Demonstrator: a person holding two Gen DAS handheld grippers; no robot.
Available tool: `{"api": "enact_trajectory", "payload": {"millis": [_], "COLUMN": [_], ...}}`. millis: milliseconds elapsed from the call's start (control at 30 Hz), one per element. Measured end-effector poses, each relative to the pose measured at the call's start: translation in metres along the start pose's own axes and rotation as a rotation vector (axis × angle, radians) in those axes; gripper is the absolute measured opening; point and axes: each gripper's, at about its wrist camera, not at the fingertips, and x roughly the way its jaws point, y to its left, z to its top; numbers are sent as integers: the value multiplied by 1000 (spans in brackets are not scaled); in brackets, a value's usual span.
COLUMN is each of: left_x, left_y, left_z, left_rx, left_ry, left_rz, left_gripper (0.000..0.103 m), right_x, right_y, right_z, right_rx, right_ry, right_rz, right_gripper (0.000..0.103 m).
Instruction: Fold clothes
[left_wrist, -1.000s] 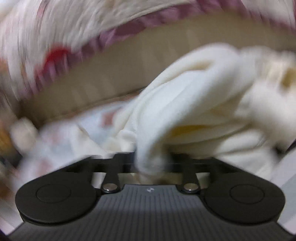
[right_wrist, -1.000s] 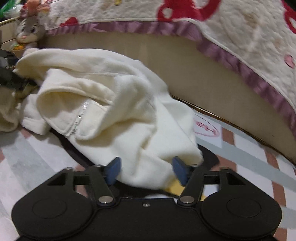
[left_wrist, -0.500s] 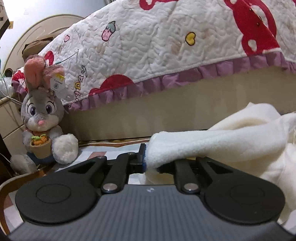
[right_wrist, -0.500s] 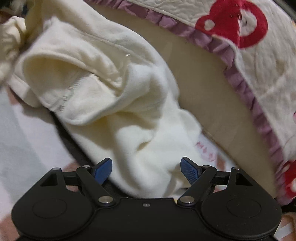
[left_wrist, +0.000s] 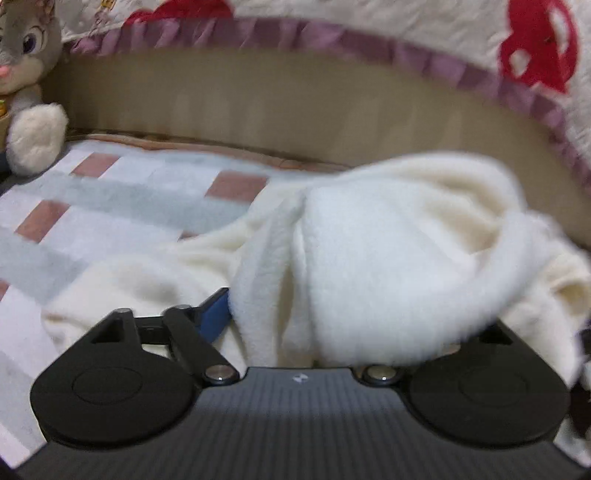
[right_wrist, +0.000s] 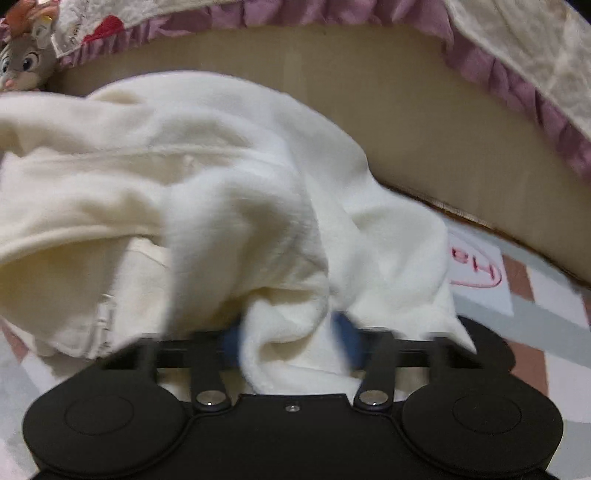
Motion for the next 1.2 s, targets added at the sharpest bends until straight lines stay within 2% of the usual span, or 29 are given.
{"api": "enact_trajectory", "payload": {"millis": [33, 100, 133, 233, 367, 433, 600, 867, 1000, 1167, 1200], "left_x": [-4, -12, -23, -70, -124, -153, -240, -380, -446, -500, -504], "left_y": [-2, -5, -5, -6, -14, -17, -26, -63, -72, -63, -60], "left_z": [1, 4, 8, 22, 33, 40, 77, 122, 140, 160, 165], "left_rx": [27, 80, 87, 111, 182, 197, 190, 292, 314, 240, 220], "left_ry": [-22, -67, -110, -269, -405, -465, -610, -796, -872, -857, -831], "left_rz": [43, 128, 146, 178, 211, 218, 188, 145, 117, 2, -31], "left_gripper": [13, 14, 13, 13, 13, 13, 13, 13, 13, 13, 13], "right_x": [-11, -34, -47, -83, -130, -160, -234, -357, -433, -507, -518], "right_y": [-1, -5, -8, -20, -30, -32, -45, -66, -67, -68, -69], "right_z": [-2, -5, -6, -1, 17, 33, 71, 112, 139, 155, 157], "right_rx": [17, 57, 80, 126, 143, 149, 141, 128, 41, -18, -24], "right_ry": [-25, -73, -97, -164, -244, -315, -447, -636, -731, -803, -811], "right_rz": [-2, -9, -15, -16, 12, 40, 58, 20, -23, -67, -79], "right_gripper": [20, 18, 17, 16, 13, 10, 10, 10, 10, 10, 10]}}
